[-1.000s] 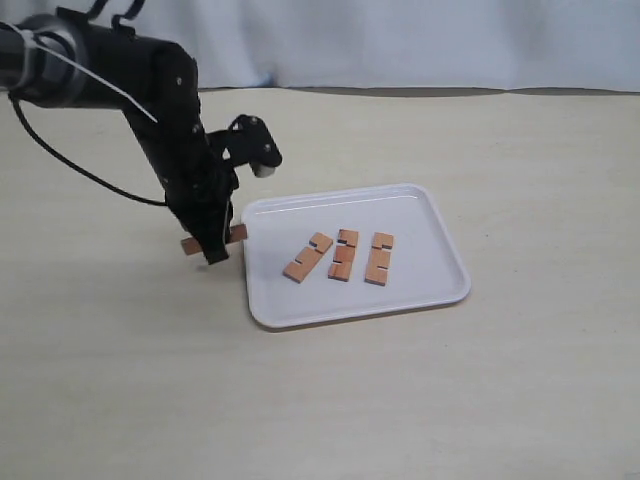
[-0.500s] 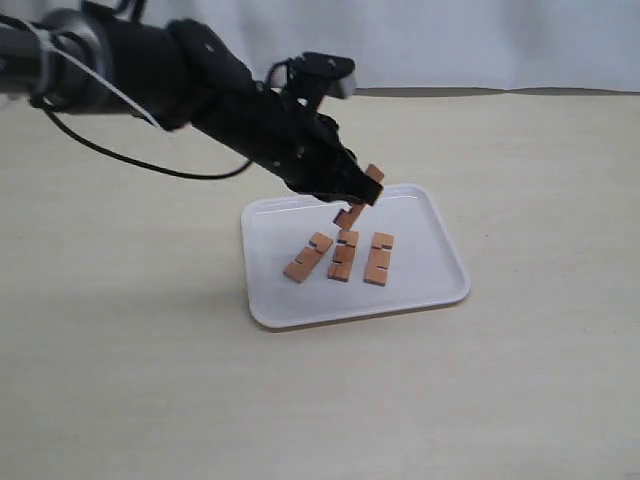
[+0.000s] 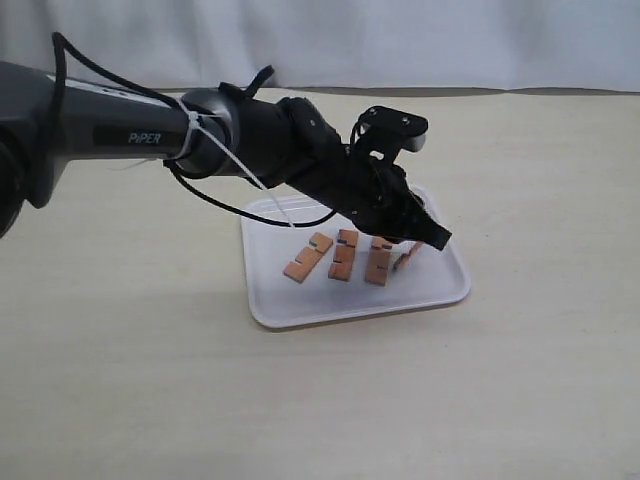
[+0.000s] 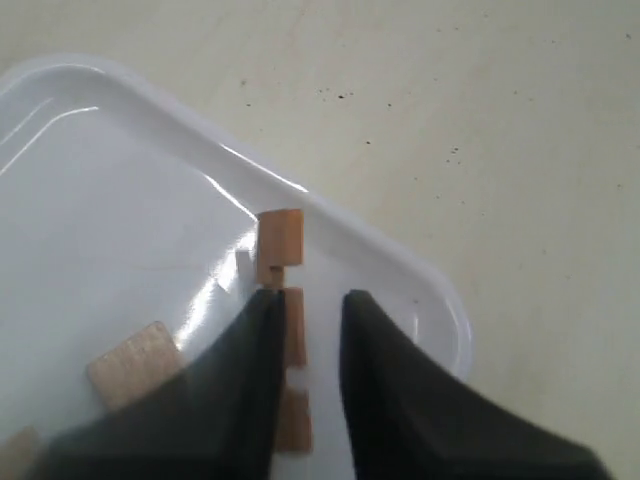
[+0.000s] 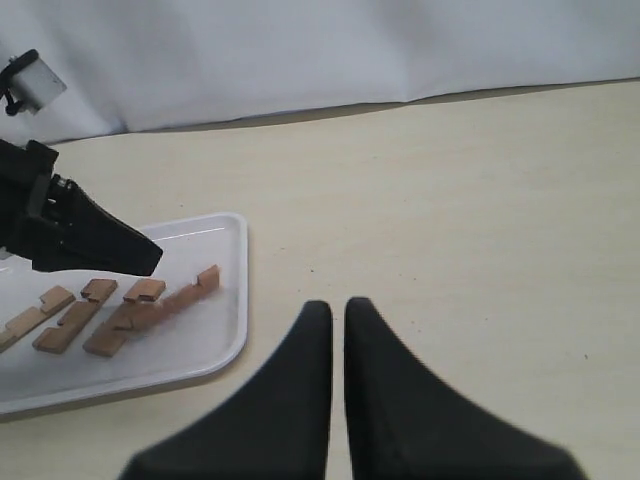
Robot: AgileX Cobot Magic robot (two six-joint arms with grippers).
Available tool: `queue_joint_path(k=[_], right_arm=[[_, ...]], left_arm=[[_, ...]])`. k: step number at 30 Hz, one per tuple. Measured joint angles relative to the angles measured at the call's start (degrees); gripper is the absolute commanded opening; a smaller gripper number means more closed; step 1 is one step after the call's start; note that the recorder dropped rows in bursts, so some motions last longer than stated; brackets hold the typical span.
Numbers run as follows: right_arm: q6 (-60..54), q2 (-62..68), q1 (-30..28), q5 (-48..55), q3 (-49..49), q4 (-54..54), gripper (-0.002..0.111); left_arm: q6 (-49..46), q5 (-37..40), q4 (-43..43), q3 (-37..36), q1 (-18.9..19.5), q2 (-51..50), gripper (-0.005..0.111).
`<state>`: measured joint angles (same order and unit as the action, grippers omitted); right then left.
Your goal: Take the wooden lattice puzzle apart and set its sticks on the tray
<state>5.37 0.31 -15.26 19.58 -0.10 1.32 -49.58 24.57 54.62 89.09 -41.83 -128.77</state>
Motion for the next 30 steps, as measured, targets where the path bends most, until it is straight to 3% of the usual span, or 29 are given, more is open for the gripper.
queue_joint_path(k=[4,10,12,13,15,16,18,21,30], right_arm=[[0.0,0.0,0.0,0.0,0.0,0.0,0.004],[0.0,0.0,0.0,0.0,0.0,0.0,0.004],[0.0,0.0,0.0,0.0,0.0,0.0,0.004],[0.0,0.0,0.0,0.0,0.0,0.0,0.004],[0.0,0.0,0.0,0.0,0.0,0.0,0.004],[0.0,0.0,0.0,0.0,0.0,0.0,0.004],[0.0,0.0,0.0,0.0,0.0,0.0,0.004],[0.0,0.0,0.0,0.0,0.0,0.0,0.004],[0.0,0.0,0.0,0.0,0.0,0.0,0.004]], left_arm=[[0.2,-0.4,0.0,0.4,-0.1,-0.2,0.068],[4.4,4.2,-3.1,3.2,-0.1,3.7,0.067],[11.4,6.3,-11.6,3.6,0.7,8.1,0.053],[15.3,7.0,-15.3,3.7,1.1,9.3,0.037],[30.4,12.3,-33.2,3.8,3.3,13.5,0.007],[34.8,17.1,-39.9,3.8,4.2,14.5,0.0],[38.7,27.3,-48.3,3.8,6.5,15.8,0.0],[40.1,36.3,-50.4,1.1,10.7,18.4,0.0],[40.5,35.1,-51.3,-18.6,27.2,32.7,0.0]])
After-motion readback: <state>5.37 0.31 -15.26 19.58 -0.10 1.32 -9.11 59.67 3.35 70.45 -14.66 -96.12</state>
